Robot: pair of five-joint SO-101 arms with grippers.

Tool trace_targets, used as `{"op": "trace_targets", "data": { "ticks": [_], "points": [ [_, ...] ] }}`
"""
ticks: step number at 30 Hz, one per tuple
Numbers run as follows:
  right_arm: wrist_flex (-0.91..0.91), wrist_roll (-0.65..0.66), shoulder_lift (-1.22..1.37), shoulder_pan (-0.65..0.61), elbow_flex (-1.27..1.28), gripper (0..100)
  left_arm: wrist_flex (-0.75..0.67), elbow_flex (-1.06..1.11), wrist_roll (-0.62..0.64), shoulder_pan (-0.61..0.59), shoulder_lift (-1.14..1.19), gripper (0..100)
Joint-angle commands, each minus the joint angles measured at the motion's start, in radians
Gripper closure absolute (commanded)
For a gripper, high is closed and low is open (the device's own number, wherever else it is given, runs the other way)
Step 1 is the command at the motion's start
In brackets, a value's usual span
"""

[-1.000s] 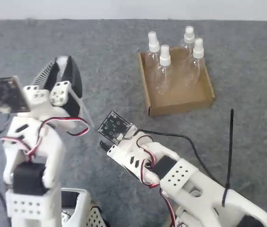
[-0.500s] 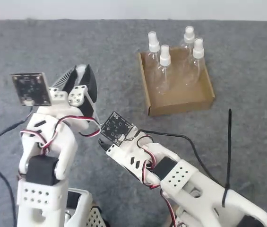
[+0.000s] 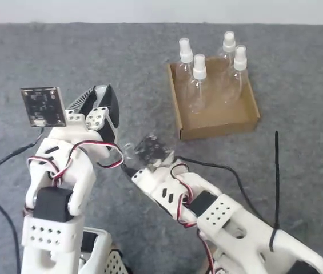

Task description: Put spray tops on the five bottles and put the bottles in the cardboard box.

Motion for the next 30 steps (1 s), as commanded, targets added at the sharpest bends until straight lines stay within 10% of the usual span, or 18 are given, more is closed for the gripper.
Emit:
{"op": "trace_targets", "data": {
  "ticks": [1, 30],
  "points": [
    [-0.119, -0.121, -0.044, 0.019, 0.026, 99.2, -0.002, -0.016, -0.002, 0.008, -0.025, 99],
    [-0.157, -0.071, -0.044, -0.018, 0.071, 99.2, 0.140, -0.127, -0.144, 0.095, -0.023, 86]
  ]
}}
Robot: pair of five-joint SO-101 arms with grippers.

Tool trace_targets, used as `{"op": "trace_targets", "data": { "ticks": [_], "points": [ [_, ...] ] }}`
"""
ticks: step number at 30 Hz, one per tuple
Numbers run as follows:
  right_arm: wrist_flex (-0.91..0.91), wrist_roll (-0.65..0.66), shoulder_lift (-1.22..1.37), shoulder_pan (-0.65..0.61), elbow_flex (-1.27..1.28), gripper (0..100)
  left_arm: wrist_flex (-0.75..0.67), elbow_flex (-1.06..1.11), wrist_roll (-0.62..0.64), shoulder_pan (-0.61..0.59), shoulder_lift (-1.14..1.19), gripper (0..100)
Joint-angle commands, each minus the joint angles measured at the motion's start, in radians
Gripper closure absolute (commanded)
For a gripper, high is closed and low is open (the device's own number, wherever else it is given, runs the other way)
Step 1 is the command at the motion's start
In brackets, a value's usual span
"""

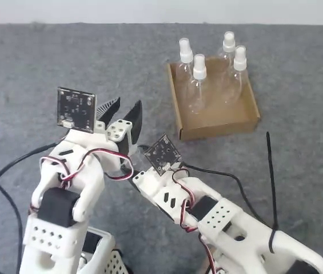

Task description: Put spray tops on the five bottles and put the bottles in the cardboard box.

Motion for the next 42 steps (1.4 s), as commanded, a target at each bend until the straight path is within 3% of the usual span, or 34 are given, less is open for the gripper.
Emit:
{"op": "trace_targets", "data": {
  "ticks": [1, 5, 14, 21, 27, 36, 40, 42],
  "points": [
    [-0.030, 0.014, -0.044, 0.001, -0.006, 99.2, -0.005, -0.087, -0.008, -0.077, -0.017, 86],
    [-0.030, 0.014, -0.044, 0.002, -0.006, 99.2, -0.058, -0.042, -0.021, -0.209, -0.015, 86],
    [-0.030, 0.014, -0.044, 0.002, -0.006, 99.2, -0.057, 0.180, -0.190, -0.227, -0.017, 92],
    [-0.030, 0.014, -0.044, 0.002, -0.006, 99.2, -0.057, 0.208, -0.203, -0.140, -0.017, 92],
    [-0.028, 0.014, -0.044, 0.002, -0.006, 99.2, -0.055, 0.211, -0.293, -0.064, -0.015, 92],
    [-0.027, 0.014, -0.044, 0.002, -0.006, 99.2, -0.054, 0.131, -0.293, -0.064, -0.018, 92],
    [-0.024, 0.014, -0.044, 0.002, -0.006, 99.2, 0.057, -0.024, -0.293, -0.075, -0.021, 92],
    [-0.024, 0.014, -0.044, 0.002, -0.006, 99.2, 0.107, -0.081, -0.292, -0.135, -0.023, 92]
  ]
}}
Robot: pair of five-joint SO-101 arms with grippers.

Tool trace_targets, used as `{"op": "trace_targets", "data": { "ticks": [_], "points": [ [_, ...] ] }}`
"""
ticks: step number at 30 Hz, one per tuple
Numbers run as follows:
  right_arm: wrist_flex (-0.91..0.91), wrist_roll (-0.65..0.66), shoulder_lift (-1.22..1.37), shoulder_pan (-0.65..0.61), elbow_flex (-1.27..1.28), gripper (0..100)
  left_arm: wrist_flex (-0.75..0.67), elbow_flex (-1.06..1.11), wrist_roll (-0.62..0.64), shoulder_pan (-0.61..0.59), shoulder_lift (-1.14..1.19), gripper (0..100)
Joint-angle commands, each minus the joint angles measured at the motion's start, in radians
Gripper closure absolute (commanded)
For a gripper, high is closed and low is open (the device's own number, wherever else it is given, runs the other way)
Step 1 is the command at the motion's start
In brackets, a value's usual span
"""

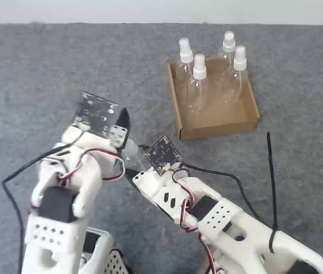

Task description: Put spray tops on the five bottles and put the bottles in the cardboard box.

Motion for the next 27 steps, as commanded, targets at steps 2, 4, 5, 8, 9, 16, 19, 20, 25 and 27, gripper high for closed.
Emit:
{"op": "trace_targets", "data": {
  "ticks": [2, 4, 5, 8, 9, 16, 19, 20, 25, 27],
  "points": [
    [-0.024, 0.011, -0.044, 0.002, -0.006, 99.2, 0.094, -0.163, -0.002, -0.149, -0.018, 92],
    [-0.024, 0.011, -0.044, 0.002, -0.006, 99.2, 0.086, -0.140, -0.003, -0.232, -0.015, 92],
    [-0.024, 0.011, -0.044, 0.002, -0.006, 99.2, 0.077, -0.119, -0.005, -0.242, -0.015, 92],
    [-0.024, 0.011, -0.044, 0.002, -0.006, 99.2, 0.068, -0.038, -0.048, -0.241, -0.015, 92],
    [-0.024, 0.011, -0.044, 0.002, -0.006, 99.2, 0.057, -0.013, -0.052, -0.222, -0.015, 92],
    [-0.024, 0.011, -0.044, 0.002, -0.006, 99.2, 0.048, 0.068, -0.055, -0.020, -0.015, 92],
    [-0.022, 0.011, -0.044, 0.002, -0.006, 99.2, 0.048, 0.064, -0.055, 0.018, -0.015, 92],
    [-0.022, 0.011, -0.044, 0.002, -0.006, 99.2, 0.049, 0.058, -0.055, 0.018, -0.015, 92],
    [-0.021, 0.012, -0.044, 0.002, -0.005, 99.2, 0.077, 0.027, -0.055, 0.011, -0.025, 92],
    [-0.021, 0.012, -0.044, 0.004, -0.005, 99.2, 0.078, -0.016, -0.052, -0.046, -0.025, 92]
  ]
}}
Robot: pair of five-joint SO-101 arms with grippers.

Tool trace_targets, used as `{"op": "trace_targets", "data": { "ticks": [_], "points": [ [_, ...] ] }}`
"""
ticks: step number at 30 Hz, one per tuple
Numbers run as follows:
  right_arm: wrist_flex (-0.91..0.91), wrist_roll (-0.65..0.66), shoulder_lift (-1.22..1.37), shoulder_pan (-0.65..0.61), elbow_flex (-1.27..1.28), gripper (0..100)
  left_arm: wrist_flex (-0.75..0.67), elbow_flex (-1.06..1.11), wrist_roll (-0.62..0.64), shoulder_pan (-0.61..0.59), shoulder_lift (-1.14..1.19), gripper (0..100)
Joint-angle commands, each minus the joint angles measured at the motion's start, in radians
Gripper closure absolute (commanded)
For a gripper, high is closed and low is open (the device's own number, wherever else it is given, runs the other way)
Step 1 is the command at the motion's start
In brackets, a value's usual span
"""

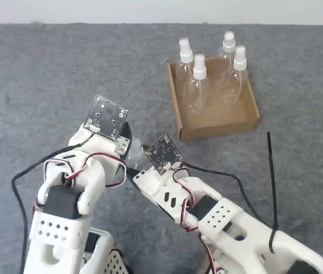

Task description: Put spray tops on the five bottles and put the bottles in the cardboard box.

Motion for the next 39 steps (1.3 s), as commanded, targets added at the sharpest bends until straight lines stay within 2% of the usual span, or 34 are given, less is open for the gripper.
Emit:
{"op": "trace_targets", "data": {
  "ticks": [1, 4, 6, 9, 12, 16, 19, 22, 24, 27, 35, 39],
  "points": [
    [-0.021, 0.015, -0.044, 0.005, -0.006, 99.2, 0.009, -0.114, 0.003, -0.094, -0.023, 92],
    [-0.021, 0.058, -0.045, 0.039, -0.015, 99.2, 0.048, -0.185, 0.066, -0.175, -0.025, 92],
    [-0.016, 0.089, -0.045, 0.059, -0.028, 99.2, 0.086, -0.197, 0.087, -0.170, -0.025, 92],
    [0.143, 0.094, -0.050, 0.094, -0.124, 99.2, 0.086, -0.165, 0.141, -0.155, -0.025, 92],
    [0.354, 0.091, -0.088, 0.151, -0.264, 99.2, 0.026, -0.096, 0.207, -0.158, -0.025, 92],
    [0.559, 0.097, -0.148, 0.251, -0.446, 99.2, -0.066, 0.015, 0.212, -0.160, -0.025, 92],
    [0.722, 0.098, -0.165, 0.372, -0.606, 99.2, -0.176, 0.113, 0.215, -0.183, -0.025, 92],
    [0.791, 0.098, -0.163, 0.526, -0.743, 99.2, -0.301, 0.194, 0.216, -0.218, -0.023, 92],
    [0.788, 0.100, -0.162, 0.616, -0.784, 99.2, -0.353, 0.225, 0.218, -0.229, -0.023, 92],
    [0.785, 0.129, -0.125, 0.690, -0.812, 99.2, -0.358, 0.240, 0.218, -0.226, -0.023, 92],
    [0.529, 0.150, 0.183, 0.751, -0.819, 99.2, -0.359, 0.259, 0.219, -0.226, -0.023, 92],
    [0.415, 0.055, 0.315, 0.751, -0.819, 99.2, -0.359, 0.259, 0.219, -0.226, -0.023, 92]
  ]
}}
